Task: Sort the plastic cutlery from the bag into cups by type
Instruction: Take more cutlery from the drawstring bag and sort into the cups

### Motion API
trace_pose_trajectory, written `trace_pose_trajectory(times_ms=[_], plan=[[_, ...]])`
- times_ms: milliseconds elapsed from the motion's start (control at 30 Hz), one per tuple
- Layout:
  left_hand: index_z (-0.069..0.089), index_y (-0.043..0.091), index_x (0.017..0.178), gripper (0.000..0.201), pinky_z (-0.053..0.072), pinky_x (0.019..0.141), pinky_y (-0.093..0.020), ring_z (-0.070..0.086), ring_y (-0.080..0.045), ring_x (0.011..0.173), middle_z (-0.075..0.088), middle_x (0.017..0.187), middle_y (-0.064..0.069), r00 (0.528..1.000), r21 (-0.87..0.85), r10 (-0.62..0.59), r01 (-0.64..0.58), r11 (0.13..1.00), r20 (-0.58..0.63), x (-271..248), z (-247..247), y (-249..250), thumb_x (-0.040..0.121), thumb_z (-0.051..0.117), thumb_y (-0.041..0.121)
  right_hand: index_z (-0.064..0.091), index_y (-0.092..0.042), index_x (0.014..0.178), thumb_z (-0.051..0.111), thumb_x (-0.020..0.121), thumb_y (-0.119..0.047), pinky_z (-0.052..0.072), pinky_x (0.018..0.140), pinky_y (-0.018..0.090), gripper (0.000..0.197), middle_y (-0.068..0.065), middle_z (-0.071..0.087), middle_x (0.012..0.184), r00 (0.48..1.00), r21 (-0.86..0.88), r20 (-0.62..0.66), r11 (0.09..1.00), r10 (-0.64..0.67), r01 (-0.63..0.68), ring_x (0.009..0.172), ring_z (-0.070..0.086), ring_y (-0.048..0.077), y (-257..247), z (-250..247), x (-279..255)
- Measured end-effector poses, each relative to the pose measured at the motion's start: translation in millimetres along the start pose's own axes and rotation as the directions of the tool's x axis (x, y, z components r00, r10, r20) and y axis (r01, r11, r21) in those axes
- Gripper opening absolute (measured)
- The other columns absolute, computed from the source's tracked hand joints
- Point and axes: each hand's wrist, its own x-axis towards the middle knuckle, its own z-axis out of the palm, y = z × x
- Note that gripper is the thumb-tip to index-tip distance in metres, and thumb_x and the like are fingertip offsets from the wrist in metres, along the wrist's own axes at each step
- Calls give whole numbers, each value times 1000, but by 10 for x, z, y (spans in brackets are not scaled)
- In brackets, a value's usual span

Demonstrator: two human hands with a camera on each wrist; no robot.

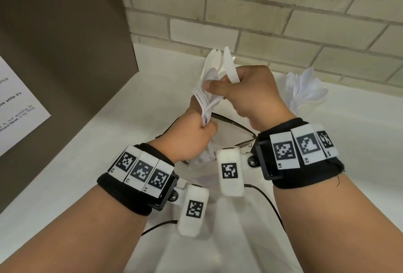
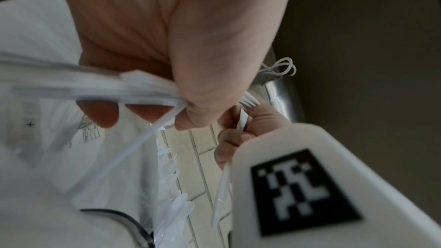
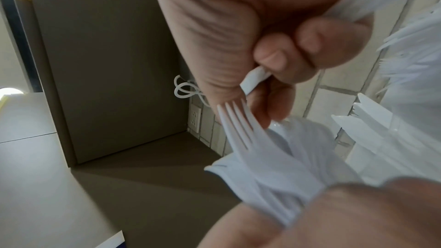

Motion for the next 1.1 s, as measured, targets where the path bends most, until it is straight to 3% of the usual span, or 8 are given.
trace_pose_trajectory(times_ms=[100,267,367,433,533,633,767,1100], plan=[[24,17,135,52,53,73,-38,62,-23,78,57,92,-5,1000,27,-13,14,1000,-6,-14,11,21,92,51,16,66,-11,66,83,69,-22,31,38,12,21,-8,55,54,998,-41,47,998,51,-49,34,42,-1,-21,-30,2],[29,11,117,36,44,57,-25,52,-17,65,50,79,-5,1000,49,-22,22,999,0,-25,44,49,91,54,9,67,-5,73,68,81,-17,31,39,16,14,-12,50,47,999,-99,40,995,34,-30,32,39,1,-19,-36,2],[31,6,125,40,50,65,-40,58,-35,74,58,89,-23,1000,24,-25,25,999,-12,-48,54,70,91,52,8,65,1,86,62,87,-18,34,47,22,20,-4,52,58,1000,-64,24,998,15,-13,43,42,7,-18,-25,7],[31,4,124,38,51,66,-51,57,-33,72,57,91,-30,1000,19,-20,21,1000,-19,-50,57,72,91,51,8,63,4,94,61,88,-20,34,48,25,25,3,51,65,999,-36,29,999,17,-16,46,40,11,-10,-18,2],[30,3,122,38,49,64,-52,53,-26,68,55,86,-29,1000,23,-11,11,1000,-28,-31,62,63,91,51,7,63,-3,78,72,81,-26,35,48,24,24,-2,52,61,999,-47,36,999,-8,10,45,43,9,7,8,-23],[32,6,117,32,46,59,-40,52,-24,68,52,82,-18,1000,52,-7,8,999,-24,-11,77,39,91,51,7,58,-15,64,74,78,-21,36,46,21,23,-8,50,53,1000,-82,17,996,-25,26,40,43,3,26,21,-17],[33,8,112,28,38,49,-27,49,-22,63,47,73,-7,1000,53,-13,14,998,-24,-36,83,27,92,52,8,65,-2,84,65,87,-20,38,52,25,18,-2,51,61,1000,-82,25,997,-7,9,49,45,10,6,1,9],[32,6,123,39,51,68,-47,60,-39,78,58,91,-24,1000,102,16,-14,995,-20,-35,48,26,91,53,12,45,-26,77,49,96,-23,37,55,25,19,-7,51,70,998,-51,-13,997,-57,56,57,47,10,-29,-11,5]])
